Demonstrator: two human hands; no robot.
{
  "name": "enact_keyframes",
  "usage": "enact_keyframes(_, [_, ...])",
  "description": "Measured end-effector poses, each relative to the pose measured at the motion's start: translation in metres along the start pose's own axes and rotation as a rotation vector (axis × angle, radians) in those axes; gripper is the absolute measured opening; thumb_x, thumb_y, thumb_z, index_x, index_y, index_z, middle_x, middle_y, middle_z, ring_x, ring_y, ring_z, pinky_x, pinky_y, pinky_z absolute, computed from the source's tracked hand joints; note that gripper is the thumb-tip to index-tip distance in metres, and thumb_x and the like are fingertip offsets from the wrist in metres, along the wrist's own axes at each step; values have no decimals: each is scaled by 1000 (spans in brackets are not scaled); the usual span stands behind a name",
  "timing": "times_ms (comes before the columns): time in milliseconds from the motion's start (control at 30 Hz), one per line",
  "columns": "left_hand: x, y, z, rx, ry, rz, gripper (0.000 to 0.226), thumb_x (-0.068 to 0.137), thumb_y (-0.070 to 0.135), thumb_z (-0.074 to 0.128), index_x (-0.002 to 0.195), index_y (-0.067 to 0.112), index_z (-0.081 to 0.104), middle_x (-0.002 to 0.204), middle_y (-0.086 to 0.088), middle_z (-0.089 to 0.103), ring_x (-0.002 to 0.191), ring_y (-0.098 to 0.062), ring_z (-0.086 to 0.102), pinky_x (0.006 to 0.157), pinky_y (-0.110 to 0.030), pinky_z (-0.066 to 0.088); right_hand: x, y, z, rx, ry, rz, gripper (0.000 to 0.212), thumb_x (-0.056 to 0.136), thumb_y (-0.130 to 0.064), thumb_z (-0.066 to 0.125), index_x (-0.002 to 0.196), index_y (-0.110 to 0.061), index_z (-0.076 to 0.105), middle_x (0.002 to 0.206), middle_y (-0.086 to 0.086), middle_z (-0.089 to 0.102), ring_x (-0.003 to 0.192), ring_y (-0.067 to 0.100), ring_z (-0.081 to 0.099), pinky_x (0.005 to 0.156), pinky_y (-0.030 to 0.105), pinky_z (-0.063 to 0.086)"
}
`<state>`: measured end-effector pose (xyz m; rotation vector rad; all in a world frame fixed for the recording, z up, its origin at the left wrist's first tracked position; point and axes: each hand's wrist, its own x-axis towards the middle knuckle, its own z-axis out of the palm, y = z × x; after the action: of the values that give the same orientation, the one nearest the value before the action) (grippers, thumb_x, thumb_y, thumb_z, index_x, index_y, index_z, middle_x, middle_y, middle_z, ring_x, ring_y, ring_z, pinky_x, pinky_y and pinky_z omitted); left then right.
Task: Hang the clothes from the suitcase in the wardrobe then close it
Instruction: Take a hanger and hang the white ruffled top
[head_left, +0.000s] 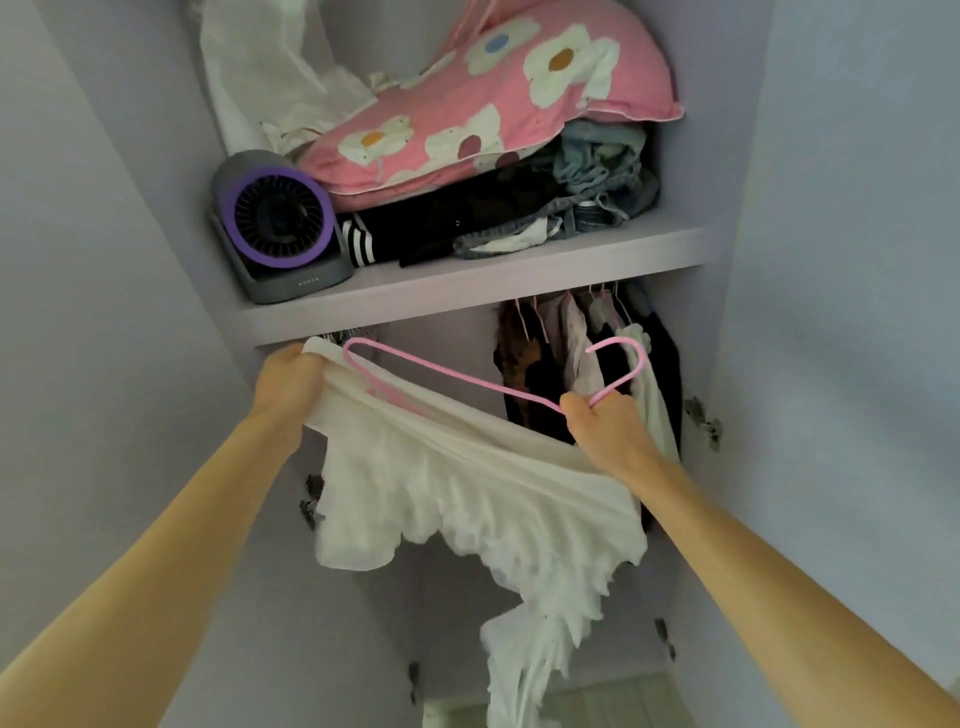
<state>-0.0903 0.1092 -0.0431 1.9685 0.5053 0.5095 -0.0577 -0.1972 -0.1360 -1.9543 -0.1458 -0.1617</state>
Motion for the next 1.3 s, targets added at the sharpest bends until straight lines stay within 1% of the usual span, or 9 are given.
enact_keyframes(100, [4, -8, 2, 219, 19, 125, 27, 92, 23, 44, 100, 13, 67, 99, -9, 66, 94, -34, 60, 76, -39, 48, 11, 3, -8, 82, 77, -22, 49, 93, -20, 51, 47, -18, 34, 39, -10, 30, 43, 15, 30, 49, 32, 27])
enact_keyframes(200, [0, -7, -4, 550, 15, 230, 32, 80, 27, 40, 99, 23, 65, 96, -8, 67, 91, -36, 60, 74, -39, 48, 9, 13, -11, 73, 31, -37, 46, 92, -18, 51, 50, -17, 32, 42, -8, 28, 44, 15, 27, 51, 33, 26])
enact_keyframes(333, [-7, -9, -3, 1049, 26, 266, 34, 91, 15, 46, 123, 18, 58, 108, -14, 64, 91, -36, 59, 71, -38, 44, 3, 18, -6, 67, -5, -13, 43, 92, -20, 50, 54, -17, 31, 43, -10, 27, 44, 13, 26, 51, 31, 26])
enact_keyframes(467, [-1, 0, 1, 579, -142, 55, 25, 89, 9, 44, 101, 10, 66, 89, -8, 74, 79, -24, 73, 67, -36, 59, 4, 9, -4, -118, -49, -31, 48, 94, -24, 50, 49, -13, 38, 44, -3, 37, 44, 18, 36, 51, 31, 31])
enact_keyframes(600, [4, 7, -2, 355, 9, -6, 27, 85, 3, 41, 98, 3, 64, 78, -13, 74, 73, -27, 73, 61, -35, 59, 6, 6, -6, -393, -73, -82, 52, 96, -32, 47, 49, -13, 35, 47, 4, 40, 49, 24, 40, 48, 32, 28])
enact_keyframes(767, [12, 0, -1, 649, 165, 118, 25, 87, 9, 51, 111, 3, 56, 96, -21, 66, 84, -40, 64, 69, -42, 53, 9, 1, -6, -575, -176, -70, 45, 98, -37, 39, 59, -17, 33, 59, 3, 39, 67, 29, 45, 48, 31, 23])
enact_keyframes(867, [10, -9, 11, 804, 174, 162, 27, 91, 12, 52, 118, 5, 52, 103, -23, 62, 95, -44, 60, 70, -42, 47, 8, -2, 1, -638, -152, -128, 46, 98, -35, 38, 57, -15, 34, 56, 3, 40, 55, 24, 42, 49, 29, 25])
enact_keyframes(1000, [14, -21, 14, 968, 190, 206, 27, 92, 8, 47, 119, 3, 47, 101, -21, 61, 93, -44, 59, 70, -42, 43, 19, 5, -15, -504, -18, -119, 49, 98, -31, 42, 53, -13, 33, 49, 4, 39, 49, 22, 37, 51, 32, 28])
enact_keyframes(1300, [15, -26, 22, 983, 158, 122, 31, 92, 11, 49, 123, 3, 50, 108, -24, 62, 99, -46, 59, 70, -41, 42, 24, 18, -18, -551, -34, -133, 45, 96, -30, 42, 56, -12, 33, 51, 5, 39, 52, 23, 37, 48, 31, 23])
